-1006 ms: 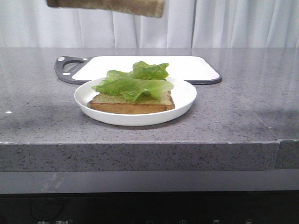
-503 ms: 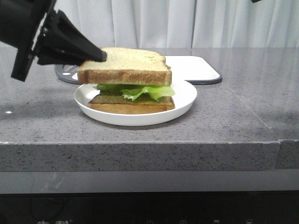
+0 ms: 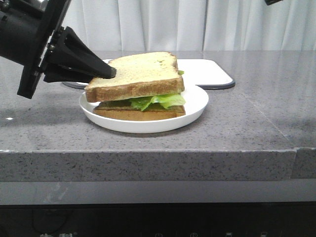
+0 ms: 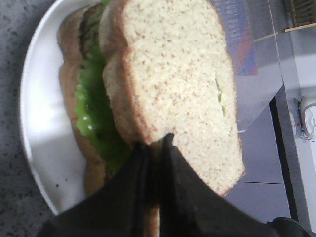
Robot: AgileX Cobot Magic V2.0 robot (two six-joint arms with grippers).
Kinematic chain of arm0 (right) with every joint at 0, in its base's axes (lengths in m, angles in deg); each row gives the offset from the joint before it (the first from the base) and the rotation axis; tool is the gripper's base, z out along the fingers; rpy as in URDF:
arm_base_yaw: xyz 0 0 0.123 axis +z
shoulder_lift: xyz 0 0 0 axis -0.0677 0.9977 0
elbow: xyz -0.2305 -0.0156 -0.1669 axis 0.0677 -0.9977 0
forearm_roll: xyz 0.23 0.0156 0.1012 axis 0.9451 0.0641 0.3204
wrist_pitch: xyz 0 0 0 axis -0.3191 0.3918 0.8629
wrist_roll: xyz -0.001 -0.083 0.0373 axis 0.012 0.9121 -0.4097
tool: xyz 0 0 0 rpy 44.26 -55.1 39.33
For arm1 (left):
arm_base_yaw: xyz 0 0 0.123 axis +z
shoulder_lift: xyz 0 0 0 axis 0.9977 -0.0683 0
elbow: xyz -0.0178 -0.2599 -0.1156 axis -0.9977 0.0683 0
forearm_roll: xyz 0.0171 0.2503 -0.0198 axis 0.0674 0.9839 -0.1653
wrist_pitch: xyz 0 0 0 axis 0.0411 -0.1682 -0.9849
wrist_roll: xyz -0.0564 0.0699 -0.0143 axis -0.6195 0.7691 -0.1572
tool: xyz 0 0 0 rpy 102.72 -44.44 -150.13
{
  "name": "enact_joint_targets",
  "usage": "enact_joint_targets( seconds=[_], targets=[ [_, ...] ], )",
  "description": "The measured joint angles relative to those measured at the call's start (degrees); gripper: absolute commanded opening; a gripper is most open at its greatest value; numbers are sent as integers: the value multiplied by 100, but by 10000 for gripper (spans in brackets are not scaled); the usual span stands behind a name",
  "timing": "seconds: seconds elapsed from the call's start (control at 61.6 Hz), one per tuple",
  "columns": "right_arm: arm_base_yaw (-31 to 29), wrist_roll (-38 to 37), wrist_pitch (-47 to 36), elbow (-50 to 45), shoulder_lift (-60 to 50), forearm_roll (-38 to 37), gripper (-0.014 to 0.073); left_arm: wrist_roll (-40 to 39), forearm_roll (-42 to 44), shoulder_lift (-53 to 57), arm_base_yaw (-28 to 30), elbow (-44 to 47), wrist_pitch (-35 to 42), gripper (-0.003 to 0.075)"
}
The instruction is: Left arm grabs bread, right arm adds lettuce
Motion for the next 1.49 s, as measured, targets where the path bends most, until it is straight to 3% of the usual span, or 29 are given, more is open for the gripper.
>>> enact_joint_targets(
  seconds=[0.13, 0.243, 0.406, 0.568, 0.892, 1.071, 1.266, 1.493],
  targets=[
    [0, 0, 0, 0, 0, 0, 416, 23, -8, 0, 0, 0, -17, 356],
    [0, 0, 0, 0, 0, -54, 416, 23, -8, 0, 0, 0, -37, 430],
    [0, -50, 0, 0, -46, -290, 416, 23, 160, 148, 0, -25, -45, 429],
    [0, -571, 10, 0, -343, -974, 416, -467, 1066, 582, 87, -262, -16, 429],
    [0, -3174, 638, 262, -1208, -3600, 416, -2499, 3972, 2007, 187, -799, 218, 420],
    [0, -4359, 1103, 263, -1509, -4624, 416, -3685, 5519, 2925, 187, -839, 198, 420],
    [0, -4802, 1098, 94, -1855, -4736, 416, -4486, 6765, 3863, 192, -720, 19, 420],
    [0, -4888, 608, -488, -2507, -4701, 416, -4623, 7033, 5156, 201, 203, 153, 420]
  ],
)
